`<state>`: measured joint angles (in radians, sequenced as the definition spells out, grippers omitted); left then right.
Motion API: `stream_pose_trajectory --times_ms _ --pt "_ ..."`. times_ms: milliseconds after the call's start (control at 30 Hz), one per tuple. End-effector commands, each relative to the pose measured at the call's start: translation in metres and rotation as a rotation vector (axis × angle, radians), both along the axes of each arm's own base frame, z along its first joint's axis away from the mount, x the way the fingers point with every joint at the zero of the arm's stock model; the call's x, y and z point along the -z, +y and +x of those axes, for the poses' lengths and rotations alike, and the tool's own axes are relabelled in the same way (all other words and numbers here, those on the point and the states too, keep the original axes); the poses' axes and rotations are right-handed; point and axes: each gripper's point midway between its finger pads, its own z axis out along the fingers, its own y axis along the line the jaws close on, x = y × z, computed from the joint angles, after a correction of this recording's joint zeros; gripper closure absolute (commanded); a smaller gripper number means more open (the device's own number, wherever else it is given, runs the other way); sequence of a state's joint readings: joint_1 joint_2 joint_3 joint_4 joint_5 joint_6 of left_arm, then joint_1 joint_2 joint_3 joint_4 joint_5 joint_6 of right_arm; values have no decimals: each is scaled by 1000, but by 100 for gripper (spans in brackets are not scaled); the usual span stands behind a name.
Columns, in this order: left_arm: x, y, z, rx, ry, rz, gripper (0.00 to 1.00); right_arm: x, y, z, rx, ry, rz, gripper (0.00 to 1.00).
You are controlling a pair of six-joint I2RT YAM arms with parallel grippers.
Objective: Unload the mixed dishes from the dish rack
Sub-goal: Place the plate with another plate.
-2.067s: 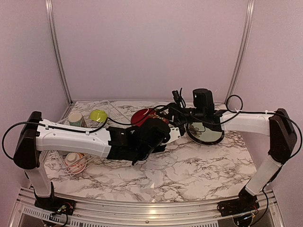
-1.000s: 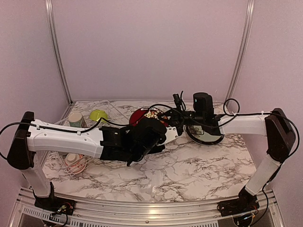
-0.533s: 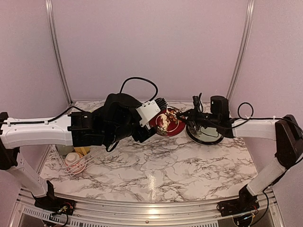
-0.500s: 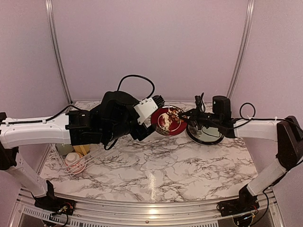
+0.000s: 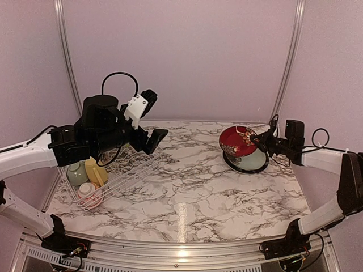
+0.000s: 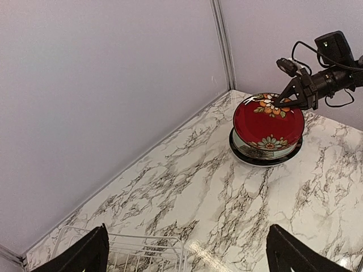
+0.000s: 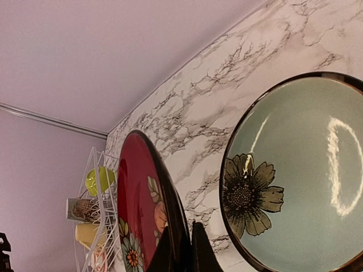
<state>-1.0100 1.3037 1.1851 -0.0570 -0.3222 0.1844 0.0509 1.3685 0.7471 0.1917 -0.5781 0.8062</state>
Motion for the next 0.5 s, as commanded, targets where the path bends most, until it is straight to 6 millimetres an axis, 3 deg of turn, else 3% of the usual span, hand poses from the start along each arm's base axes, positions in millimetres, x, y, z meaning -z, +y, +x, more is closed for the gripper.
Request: stream_pose_trajectory --times_ms 0,167,467 --pt "-13 14 -4 -10 5 -84 1 -7 -43 4 76 -34 -30 99" --pt "-15 31 -3 -54 6 -101 1 12 -69 9 119 13 -62 98" --pt "-19 52 -1 -126 -14 -111 1 39 -84 28 145 63 -148 97"
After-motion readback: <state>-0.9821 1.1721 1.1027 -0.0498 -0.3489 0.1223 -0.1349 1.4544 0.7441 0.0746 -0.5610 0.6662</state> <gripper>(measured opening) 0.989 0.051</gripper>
